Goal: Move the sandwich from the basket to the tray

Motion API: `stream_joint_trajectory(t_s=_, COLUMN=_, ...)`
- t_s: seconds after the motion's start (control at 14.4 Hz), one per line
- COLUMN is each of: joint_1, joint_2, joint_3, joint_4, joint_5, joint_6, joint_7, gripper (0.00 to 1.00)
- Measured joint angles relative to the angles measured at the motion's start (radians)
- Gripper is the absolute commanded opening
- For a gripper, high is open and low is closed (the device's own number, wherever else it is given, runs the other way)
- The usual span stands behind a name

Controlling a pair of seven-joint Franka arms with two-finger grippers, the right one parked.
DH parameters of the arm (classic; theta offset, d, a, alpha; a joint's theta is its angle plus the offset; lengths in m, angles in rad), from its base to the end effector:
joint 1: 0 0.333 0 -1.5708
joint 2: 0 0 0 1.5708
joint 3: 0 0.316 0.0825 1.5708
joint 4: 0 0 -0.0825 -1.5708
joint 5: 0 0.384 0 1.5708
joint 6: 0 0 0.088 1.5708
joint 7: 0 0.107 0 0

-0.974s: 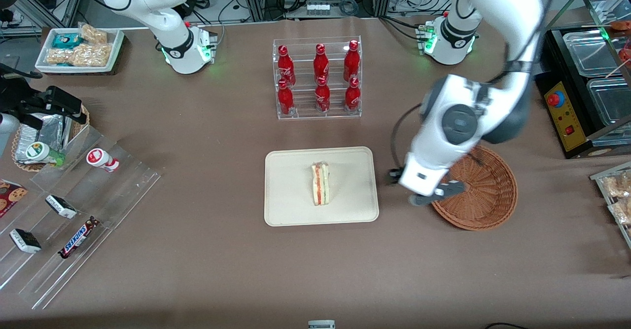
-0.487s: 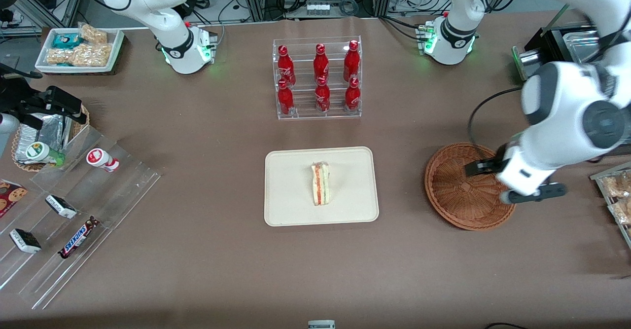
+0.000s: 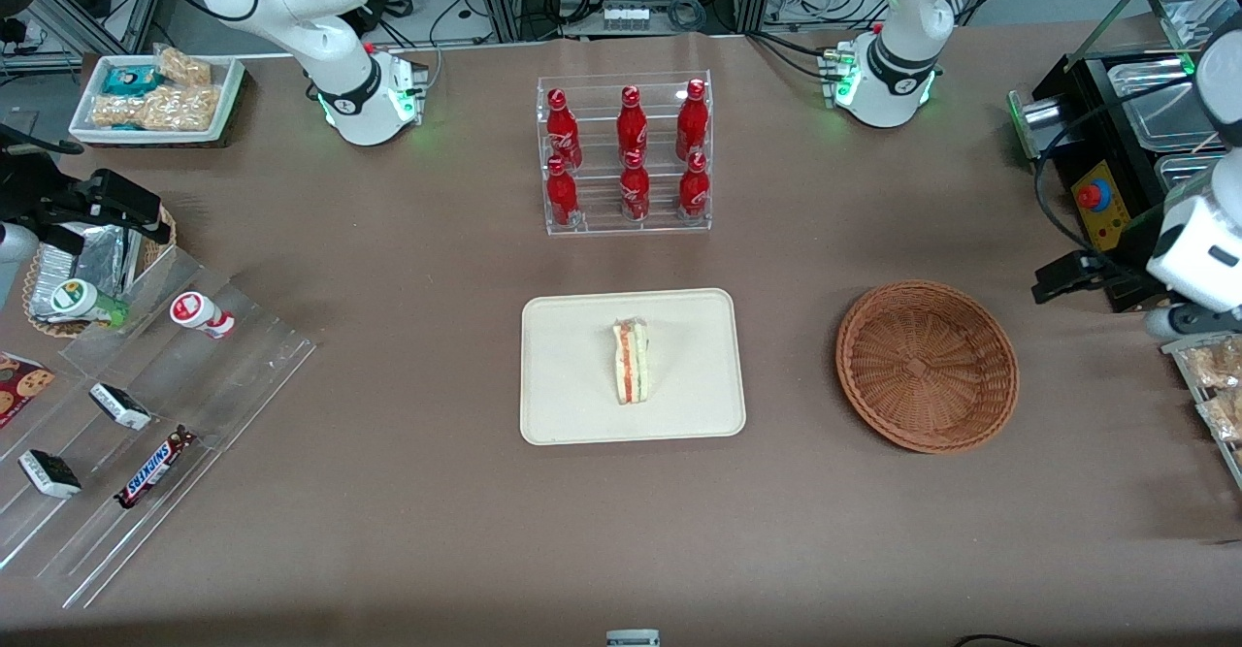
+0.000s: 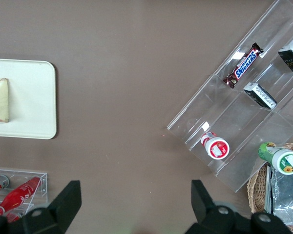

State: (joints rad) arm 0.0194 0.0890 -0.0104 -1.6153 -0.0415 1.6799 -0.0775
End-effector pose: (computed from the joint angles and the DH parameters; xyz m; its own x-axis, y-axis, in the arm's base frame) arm 0.5872 0.0015 0.5620 0.9955 0.0908 -0.0277 0.0919 -0.9950 0.0400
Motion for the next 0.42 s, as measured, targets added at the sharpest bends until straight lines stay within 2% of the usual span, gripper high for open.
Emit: stream_joint_trajectory(t_s=0.42, joint_1=0.0, joint_2=-0.002, joint_3=-0.002, joint_4=0.036, joint_5=0.001, joint_6=-0.034, joint_7=0.0, gripper=1.0)
